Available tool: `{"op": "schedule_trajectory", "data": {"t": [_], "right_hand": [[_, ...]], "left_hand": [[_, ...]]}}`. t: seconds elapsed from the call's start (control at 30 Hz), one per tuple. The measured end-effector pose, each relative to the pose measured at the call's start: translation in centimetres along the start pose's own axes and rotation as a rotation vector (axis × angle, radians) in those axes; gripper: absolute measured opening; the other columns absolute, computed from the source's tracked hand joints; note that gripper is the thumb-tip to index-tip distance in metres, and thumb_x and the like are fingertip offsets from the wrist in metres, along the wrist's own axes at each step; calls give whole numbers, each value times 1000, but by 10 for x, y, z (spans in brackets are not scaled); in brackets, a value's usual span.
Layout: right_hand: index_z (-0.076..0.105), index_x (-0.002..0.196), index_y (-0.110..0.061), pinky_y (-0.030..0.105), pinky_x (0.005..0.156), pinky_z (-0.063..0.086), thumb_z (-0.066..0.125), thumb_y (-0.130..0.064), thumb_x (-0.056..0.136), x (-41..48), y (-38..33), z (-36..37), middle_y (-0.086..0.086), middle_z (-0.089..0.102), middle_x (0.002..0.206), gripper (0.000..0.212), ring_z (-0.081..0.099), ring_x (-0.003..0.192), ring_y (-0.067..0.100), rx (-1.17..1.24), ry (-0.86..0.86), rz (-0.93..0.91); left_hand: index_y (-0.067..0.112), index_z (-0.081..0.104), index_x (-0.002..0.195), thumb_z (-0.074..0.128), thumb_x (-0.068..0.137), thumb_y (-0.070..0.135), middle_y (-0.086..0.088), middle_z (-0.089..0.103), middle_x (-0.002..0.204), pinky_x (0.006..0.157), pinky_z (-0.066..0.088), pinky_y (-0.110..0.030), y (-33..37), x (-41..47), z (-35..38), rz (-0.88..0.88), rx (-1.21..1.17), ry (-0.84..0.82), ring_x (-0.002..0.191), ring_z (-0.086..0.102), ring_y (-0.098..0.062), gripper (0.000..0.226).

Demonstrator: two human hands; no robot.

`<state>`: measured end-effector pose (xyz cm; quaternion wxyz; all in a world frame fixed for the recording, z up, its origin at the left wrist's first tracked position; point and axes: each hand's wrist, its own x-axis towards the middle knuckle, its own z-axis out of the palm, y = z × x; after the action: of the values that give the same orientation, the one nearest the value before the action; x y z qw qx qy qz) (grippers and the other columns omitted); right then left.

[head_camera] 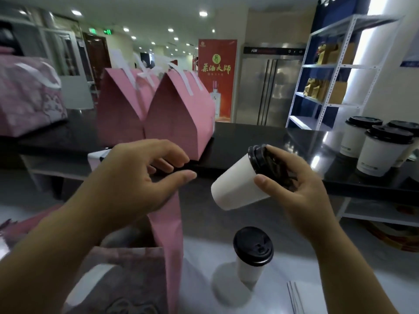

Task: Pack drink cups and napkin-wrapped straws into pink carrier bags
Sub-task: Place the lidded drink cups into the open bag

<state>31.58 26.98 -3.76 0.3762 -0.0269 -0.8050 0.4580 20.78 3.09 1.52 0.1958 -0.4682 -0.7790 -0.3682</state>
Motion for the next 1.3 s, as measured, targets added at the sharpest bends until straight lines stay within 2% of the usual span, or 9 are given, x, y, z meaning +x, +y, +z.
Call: {"op": "schedule_trajectory", "data": {"t": [0.07, 0.23, 0.53, 0.7, 0.8, 0.9, 1.0, 1.17, 1.3], "right_hand": [[55, 119, -49, 27, 88, 50, 68, -53, 65, 3, -11, 14, -15, 58, 118, 55, 56, 110, 2, 67, 4, -16], [56, 117, -41, 11, 77, 49, 74, -36, 64, 10, -48, 66, -23, 63, 112, 56, 57, 110, -4, 224, -14, -112], [61, 116, -38, 21, 80, 53, 73, -38, 63, 18, -86, 144, -11, 65, 115, 54, 60, 111, 8, 218, -223, -120], [55, 122, -47, 29, 86, 53, 72, -53, 63, 15, -92, 170, -19, 57, 119, 62, 57, 113, 5, -42, -400, -58], [43, 125, -57, 21, 94, 42, 64, -65, 64, 14, -97, 188, -34, 44, 123, 65, 40, 121, -3, -276, -511, -87], [37, 129, -56, 23, 102, 33, 59, -70, 66, 14, -98, 205, -39, 35, 127, 68, 23, 127, -6, -455, -620, -121], [32, 131, -56, 33, 109, 33, 67, -62, 71, 13, -101, 216, -40, 30, 130, 70, 20, 132, -2, -504, -724, -108], [32, 135, -52, 18, 102, 36, 76, -46, 73, 18, -104, 231, -38, 29, 131, 76, 23, 126, -11, -590, -903, -91], [31, 137, -46, 30, 103, 41, 76, -43, 72, 22, -99, 254, -24, 34, 136, 79, 30, 125, 2, -710, -1006, -101]], "left_hand": [[32, 68, 85, 59, 70, 55, 20, 68, 78, 66, 55, -23, -13, -7, -20, 1, 14, -3, 74, 65, 4, 29], [34, 67, 84, 54, 72, 55, 19, 67, 79, 70, 51, -11, -67, -35, -72, -34, 77, -56, 80, 63, 5, 28], [44, 63, 90, 49, 66, 74, 31, 59, 95, 81, 40, -17, -167, -71, -102, -106, 173, -249, 102, 49, 5, 41], [61, 44, 104, 33, 46, 94, 48, 31, 113, 100, 29, -26, -196, -79, -101, -248, 145, -474, 118, 21, 9, 68], [61, 31, 125, 58, 52, 80, 38, 23, 132, 109, 26, -38, -199, -80, -99, -312, 95, -570, 129, 14, 2, 80], [59, 15, 135, 75, 57, 61, 51, 6, 121, 109, 23, -30, -201, -80, -101, -321, 16, -629, 126, 10, 6, 99], [65, -5, 132, 80, 51, 58, 49, 3, 119, 110, 27, -28, -204, -82, -102, -359, -49, -713, 123, 11, 7, 118], [71, -28, 110, 81, 38, 64, 59, -32, 107, 115, 14, -27, -202, -89, -103, -321, -65, -842, 129, -12, 11, 130], [72, -38, 106, 50, 11, 95, 54, -41, 116, 118, 5, -33, -213, -92, -94, -230, -7, -786, 129, -28, 14, 131]]}}
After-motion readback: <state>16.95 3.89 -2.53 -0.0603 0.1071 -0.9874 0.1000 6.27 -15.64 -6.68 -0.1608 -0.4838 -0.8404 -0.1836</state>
